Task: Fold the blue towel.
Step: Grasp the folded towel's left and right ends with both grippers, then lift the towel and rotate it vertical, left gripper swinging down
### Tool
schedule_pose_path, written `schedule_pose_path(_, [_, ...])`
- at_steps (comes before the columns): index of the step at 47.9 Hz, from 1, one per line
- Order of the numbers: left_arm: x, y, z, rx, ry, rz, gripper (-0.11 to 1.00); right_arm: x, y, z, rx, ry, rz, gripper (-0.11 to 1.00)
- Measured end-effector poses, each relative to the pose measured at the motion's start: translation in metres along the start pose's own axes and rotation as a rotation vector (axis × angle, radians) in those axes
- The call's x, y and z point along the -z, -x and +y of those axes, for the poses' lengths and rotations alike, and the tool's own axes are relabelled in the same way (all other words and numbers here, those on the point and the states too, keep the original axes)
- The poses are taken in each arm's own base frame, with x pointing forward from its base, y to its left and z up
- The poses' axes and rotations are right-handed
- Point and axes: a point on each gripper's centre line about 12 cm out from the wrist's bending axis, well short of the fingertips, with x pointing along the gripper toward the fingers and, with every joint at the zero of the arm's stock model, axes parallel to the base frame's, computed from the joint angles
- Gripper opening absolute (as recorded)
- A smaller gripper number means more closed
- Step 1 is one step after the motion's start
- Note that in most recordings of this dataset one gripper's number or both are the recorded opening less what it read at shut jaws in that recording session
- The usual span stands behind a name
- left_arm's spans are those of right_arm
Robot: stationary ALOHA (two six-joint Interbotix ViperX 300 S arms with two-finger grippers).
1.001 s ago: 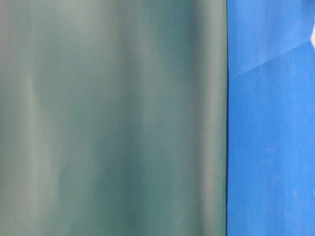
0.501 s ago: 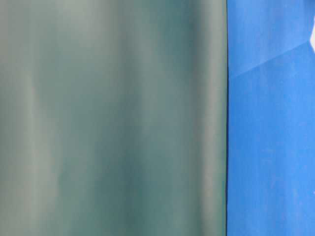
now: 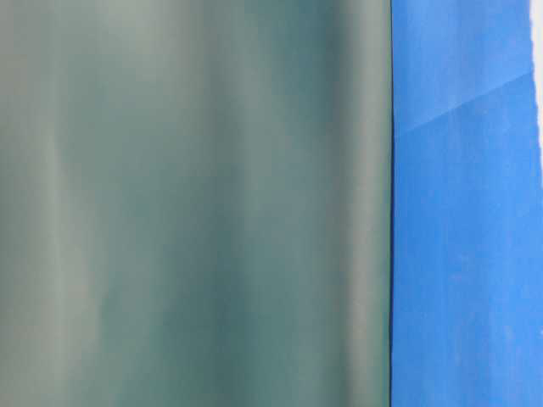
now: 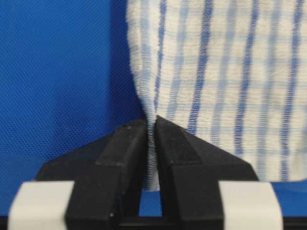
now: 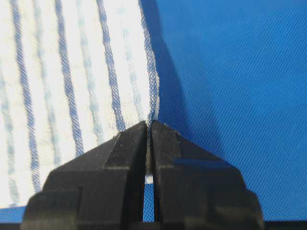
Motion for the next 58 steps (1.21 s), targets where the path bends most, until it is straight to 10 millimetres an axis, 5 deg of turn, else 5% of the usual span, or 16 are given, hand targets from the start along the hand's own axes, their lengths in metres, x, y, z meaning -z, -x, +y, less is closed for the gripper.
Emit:
schedule_pose_path(28, [-0.048,0.079,-0.016,0.056,-0.028,-0.242,0.05,-0.042,0.063,0.011,-0.131,-0.034,-0.233,-0.04])
schedule_pose_path(47, [-0.062,0.088,-0.033,0.110,0.007,-0.281,0.05,-0.049,0.073,0.008,-0.138,-0.047,-0.277,-0.04])
schedule_pose_path(58, [-0.086,0.081,-0.050,0.162,0.084,-0.315,0.05,-0.064,0.073,-0.017,-0.051,-0.115,-0.322,-0.04])
